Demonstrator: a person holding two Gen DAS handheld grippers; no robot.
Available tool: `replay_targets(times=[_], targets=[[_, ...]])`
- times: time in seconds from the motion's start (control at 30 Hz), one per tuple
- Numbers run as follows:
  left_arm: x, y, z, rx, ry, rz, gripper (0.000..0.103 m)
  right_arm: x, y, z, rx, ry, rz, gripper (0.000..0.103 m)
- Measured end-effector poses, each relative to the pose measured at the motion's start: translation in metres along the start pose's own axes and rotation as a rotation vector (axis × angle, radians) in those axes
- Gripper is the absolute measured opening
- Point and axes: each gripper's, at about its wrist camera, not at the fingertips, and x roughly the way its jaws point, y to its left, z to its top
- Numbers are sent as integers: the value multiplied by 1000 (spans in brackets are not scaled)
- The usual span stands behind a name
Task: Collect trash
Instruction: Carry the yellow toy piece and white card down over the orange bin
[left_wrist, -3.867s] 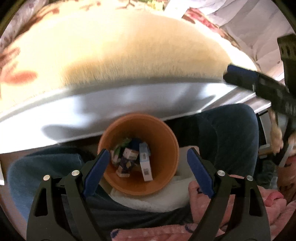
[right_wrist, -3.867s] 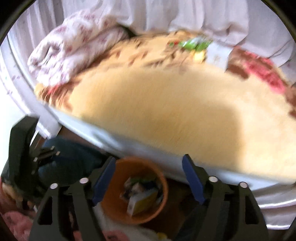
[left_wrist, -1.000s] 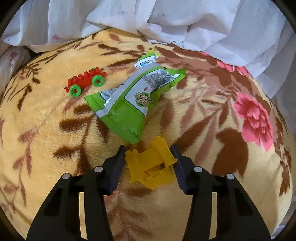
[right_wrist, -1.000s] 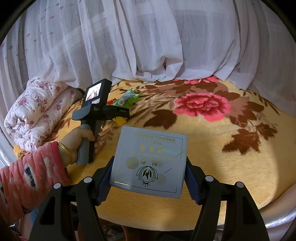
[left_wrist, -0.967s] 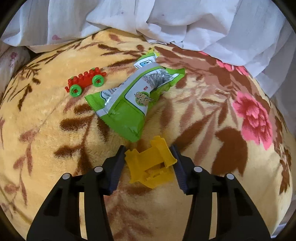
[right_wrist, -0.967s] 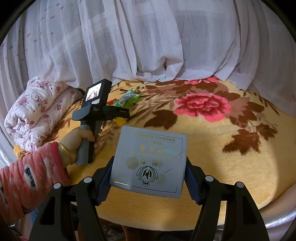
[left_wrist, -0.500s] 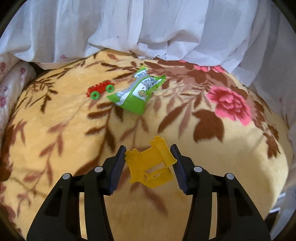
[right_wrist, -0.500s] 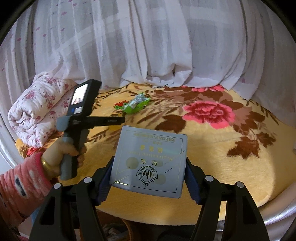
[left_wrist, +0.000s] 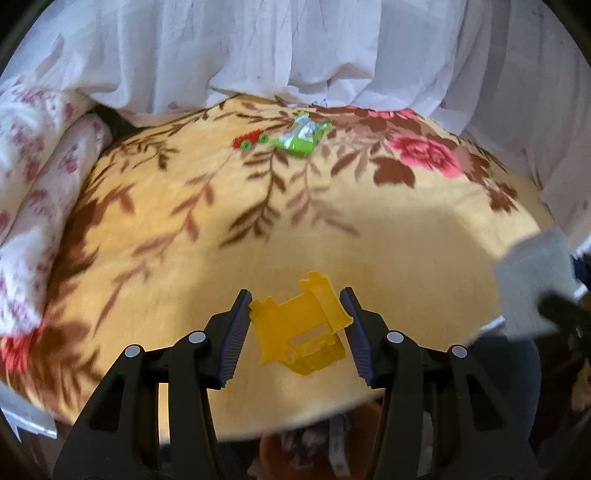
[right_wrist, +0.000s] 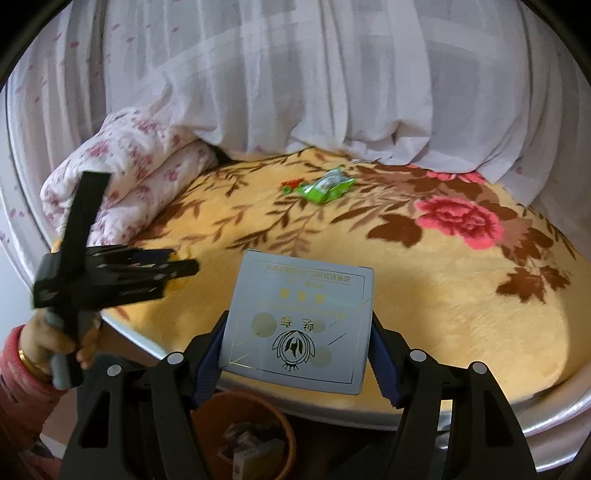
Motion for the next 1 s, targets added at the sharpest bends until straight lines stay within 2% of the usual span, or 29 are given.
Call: replay_targets(times=[0.23,0.4,0.7,1.0], targets=[[-44,12,-62,4,7,-11,49,2,37,-21,-47,50,29,67],[-52,17,-102,-16,52,-26,49,6,62,-43,-100,104,52,67],[-30,18,-160,-49,186,-60,49,30,93,-89,-189,246,108,67],[11,15,-189,-58,318,-78,49,73,102,-128,-213,400,129,67]])
